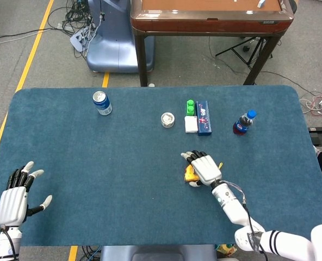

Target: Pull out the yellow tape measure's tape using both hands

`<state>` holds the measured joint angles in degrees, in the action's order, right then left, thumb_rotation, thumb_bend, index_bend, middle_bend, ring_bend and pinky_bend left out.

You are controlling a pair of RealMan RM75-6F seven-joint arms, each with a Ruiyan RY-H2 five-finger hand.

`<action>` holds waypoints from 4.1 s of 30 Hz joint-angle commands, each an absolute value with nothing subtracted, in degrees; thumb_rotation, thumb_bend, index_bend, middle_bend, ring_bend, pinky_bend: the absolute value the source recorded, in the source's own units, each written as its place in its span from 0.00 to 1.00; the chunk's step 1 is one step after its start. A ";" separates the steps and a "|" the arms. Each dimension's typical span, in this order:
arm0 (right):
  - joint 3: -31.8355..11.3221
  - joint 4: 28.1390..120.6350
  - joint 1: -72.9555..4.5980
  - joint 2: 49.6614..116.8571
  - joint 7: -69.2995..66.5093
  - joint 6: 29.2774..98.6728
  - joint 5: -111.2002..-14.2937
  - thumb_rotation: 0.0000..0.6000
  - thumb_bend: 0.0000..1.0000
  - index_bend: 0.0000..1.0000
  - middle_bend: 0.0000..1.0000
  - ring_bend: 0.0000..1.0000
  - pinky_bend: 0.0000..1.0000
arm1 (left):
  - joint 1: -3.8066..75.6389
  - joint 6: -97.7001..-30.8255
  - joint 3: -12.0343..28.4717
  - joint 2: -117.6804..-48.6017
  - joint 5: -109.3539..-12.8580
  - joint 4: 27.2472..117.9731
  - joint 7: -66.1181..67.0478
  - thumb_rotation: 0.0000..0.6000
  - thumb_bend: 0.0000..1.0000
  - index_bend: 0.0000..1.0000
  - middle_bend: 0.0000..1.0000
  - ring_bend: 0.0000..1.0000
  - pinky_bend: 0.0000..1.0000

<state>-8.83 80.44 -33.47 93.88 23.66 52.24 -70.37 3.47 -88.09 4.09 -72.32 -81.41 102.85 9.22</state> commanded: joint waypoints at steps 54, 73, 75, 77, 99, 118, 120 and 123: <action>-19.21 104.56 -46.35 96.96 39.69 66.91 -47.60 1.00 0.63 0.58 0.56 0.42 0.22 | 20.67 -67.76 17.86 -74.21 -65.99 107.59 -2.82 1.00 0.21 0.01 0.06 0.01 0.00; -25.87 102.34 -57.68 104.20 51.65 73.09 -34.62 1.00 0.64 0.59 0.57 0.43 0.22 | 26.72 -66.82 19.18 -81.37 -60.18 105.48 -1.20 1.00 0.21 0.00 0.00 0.00 0.00; -26.02 101.52 -58.32 104.40 51.75 73.03 -33.76 1.00 0.64 0.59 0.57 0.43 0.22 | 27.15 -66.55 19.14 -81.84 -59.78 105.24 -1.24 1.00 0.21 0.00 0.00 0.00 0.00; -25.98 100.63 -58.77 104.66 51.69 73.24 -33.51 1.00 0.64 0.59 0.57 0.43 0.22 | 27.52 -66.28 19.09 -82.18 -59.49 104.99 -1.25 1.00 0.21 0.00 0.00 0.00 0.00; -26.04 91.89 -61.91 109.48 47.68 73.43 -32.69 1.00 0.64 0.59 0.57 0.43 0.22 | 31.25 -67.14 19.86 -89.04 -55.57 100.44 0.50 1.00 0.21 0.00 0.00 0.00 0.00; -27.82 86.37 -63.82 113.32 45.61 72.07 -32.00 1.00 0.64 0.59 0.57 0.43 0.22 | 32.06 -68.26 20.36 -91.15 -53.94 99.65 1.46 1.00 0.20 0.00 0.00 0.00 0.00; -27.95 86.29 -63.89 113.43 45.53 71.97 -31.95 1.00 0.64 0.59 0.57 0.43 0.22 | 32.16 -68.20 20.43 -91.36 -53.73 99.44 1.43 1.00 0.20 0.00 0.00 0.00 0.00; -28.15 86.12 -64.03 113.51 45.48 71.96 -32.02 1.00 0.64 0.59 0.57 0.43 0.22 | 32.28 -68.04 20.57 -91.59 -53.43 99.15 1.30 1.00 0.20 0.00 0.00 0.00 0.00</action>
